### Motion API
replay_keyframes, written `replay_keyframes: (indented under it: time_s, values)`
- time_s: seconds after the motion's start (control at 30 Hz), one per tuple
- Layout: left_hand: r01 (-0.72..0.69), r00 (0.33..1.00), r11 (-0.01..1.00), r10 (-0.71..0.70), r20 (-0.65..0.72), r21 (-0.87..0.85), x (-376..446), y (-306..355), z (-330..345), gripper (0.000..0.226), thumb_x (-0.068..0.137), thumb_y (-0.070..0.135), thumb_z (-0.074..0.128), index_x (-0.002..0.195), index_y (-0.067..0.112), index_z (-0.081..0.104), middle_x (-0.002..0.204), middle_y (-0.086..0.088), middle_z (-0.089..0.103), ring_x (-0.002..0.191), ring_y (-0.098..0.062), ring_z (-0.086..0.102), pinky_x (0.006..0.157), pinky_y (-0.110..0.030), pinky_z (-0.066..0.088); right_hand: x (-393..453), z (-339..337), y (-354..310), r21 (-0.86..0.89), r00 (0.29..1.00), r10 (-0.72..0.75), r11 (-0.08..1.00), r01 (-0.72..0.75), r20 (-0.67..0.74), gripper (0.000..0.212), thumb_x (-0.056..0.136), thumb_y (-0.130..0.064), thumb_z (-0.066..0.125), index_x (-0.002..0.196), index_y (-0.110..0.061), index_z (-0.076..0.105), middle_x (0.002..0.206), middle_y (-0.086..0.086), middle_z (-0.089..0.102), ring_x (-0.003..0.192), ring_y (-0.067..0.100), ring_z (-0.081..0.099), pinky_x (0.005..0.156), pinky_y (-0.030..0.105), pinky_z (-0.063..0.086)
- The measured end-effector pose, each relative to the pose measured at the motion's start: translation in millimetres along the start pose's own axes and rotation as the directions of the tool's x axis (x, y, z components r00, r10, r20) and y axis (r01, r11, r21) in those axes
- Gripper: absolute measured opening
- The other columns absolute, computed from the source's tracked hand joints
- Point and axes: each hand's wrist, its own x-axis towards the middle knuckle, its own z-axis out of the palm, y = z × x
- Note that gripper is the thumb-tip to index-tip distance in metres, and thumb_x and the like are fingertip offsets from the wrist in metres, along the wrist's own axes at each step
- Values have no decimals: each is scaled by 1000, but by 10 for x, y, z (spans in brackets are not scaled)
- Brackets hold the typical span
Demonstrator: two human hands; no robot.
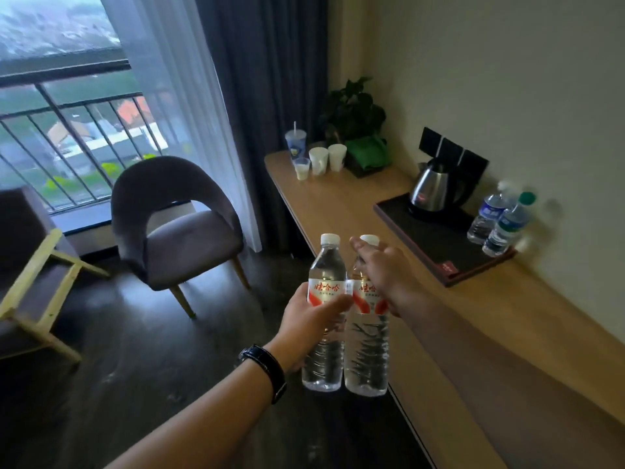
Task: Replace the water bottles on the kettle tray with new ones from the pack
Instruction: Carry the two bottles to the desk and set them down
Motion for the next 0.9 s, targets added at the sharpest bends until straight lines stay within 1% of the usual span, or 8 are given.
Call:
replay_keyframes:
  time_s: [0.13, 0.23, 0.3, 0.4, 0.5, 0.67, 0.8, 0.9]
  values:
    - [10, 993, 1000, -9, 119, -9, 789, 191, -79, 62, 66, 41, 90, 115, 18, 61, 99, -3, 81, 85, -24, 79, 65, -29, 62, 679, 8, -94, 2, 992, 48, 999, -48, -113, 42, 85, -60, 62, 74, -19, 67, 56, -1, 71, 46, 13, 69, 58, 35, 56]
    - [28, 970, 999, -33, 242, 22, 1411, 274, -109, 70, 63, 45, 92, 119, 17, 60, 104, -9, 79, 90, -27, 78, 74, -37, 64, 1140, 1, -101, 12, 966, 77, 997, -76, -248, 48, 79, -65, 63, 86, -18, 72, 73, 3, 75, 71, 28, 74, 71, 44, 58]
    - [51, 945, 998, -59, 322, 33, 1828, 332, -111, 72, 62, 46, 92, 120, 18, 60, 106, -9, 79, 93, -29, 78, 83, -46, 63, 1399, -21, -92, 16, 929, 52, 999, -50, -365, 44, 81, -63, 62, 82, -20, 71, 74, -3, 74, 72, 20, 70, 65, 35, 51]
    - [71, 873, 994, -104, 477, 88, 2395, 436, -40, 67, 62, 49, 90, 117, 25, 61, 104, -4, 80, 92, -27, 78, 78, -44, 63, 1690, -86, -88, -13, 854, 21, 999, -33, -521, 44, 89, -59, 59, 79, -18, 71, 72, -5, 74, 71, 10, 68, 57, 27, 41]
    - [96, 762, 984, -168, 625, 148, 2885, 503, 126, 56, 67, 43, 86, 115, 29, 62, 104, 1, 80, 92, -22, 78, 69, -34, 62, 1930, -189, 2, -5, 763, 46, 998, -64, -645, 49, 89, -62, 55, 79, -16, 69, 76, 1, 75, 74, 15, 70, 65, 31, 48]
    - [36, 676, 962, -224, 702, 272, 3372, 445, 535, 44, 78, 34, 84, 115, 35, 61, 107, 5, 79, 93, -8, 76, 77, -28, 55, 2089, -381, 228, 59, 639, 76, 997, -48, -766, 41, 85, -66, 56, 87, -26, 67, 78, -5, 76, 73, 8, 72, 67, 31, 51]
    - [-69, 620, 931, -242, 746, 359, 3671, 332, 938, 54, 72, 37, 89, 119, 30, 63, 104, 7, 79, 94, -10, 76, 75, -26, 59, 2171, -601, 462, 66, 521, 66, 998, -18, -851, 40, 85, -65, 56, 88, -27, 68, 76, -15, 74, 69, -1, 69, 63, 21, 45]
    - [-145, 547, 902, -269, 793, 406, 3880, 249, 1179, 62, 66, 33, 93, 119, 32, 62, 105, 14, 78, 93, -4, 75, 69, -19, 59, 2238, -720, 689, 30, 491, 33, 999, -15, -870, 42, 85, -66, 55, 84, -26, 66, 74, -6, 73, 69, 4, 69, 62, 22, 49]
